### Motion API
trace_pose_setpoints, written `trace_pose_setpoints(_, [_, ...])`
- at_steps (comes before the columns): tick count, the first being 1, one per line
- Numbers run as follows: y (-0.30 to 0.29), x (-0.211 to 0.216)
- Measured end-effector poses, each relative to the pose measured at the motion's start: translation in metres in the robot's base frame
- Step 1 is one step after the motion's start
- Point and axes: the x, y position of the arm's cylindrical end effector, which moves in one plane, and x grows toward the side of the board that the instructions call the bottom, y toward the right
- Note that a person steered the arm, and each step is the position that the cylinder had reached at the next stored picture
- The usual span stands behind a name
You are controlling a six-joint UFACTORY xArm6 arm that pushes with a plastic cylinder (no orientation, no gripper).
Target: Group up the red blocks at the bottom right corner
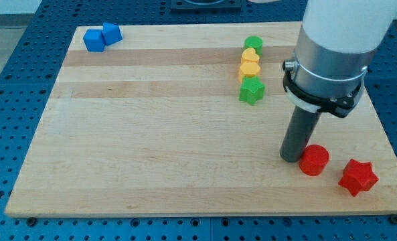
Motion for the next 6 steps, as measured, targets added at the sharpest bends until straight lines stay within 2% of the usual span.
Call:
trace_pose_setpoints(4, [0.044,0.005])
trace_pose_setpoints(6, [0.023,-0.001])
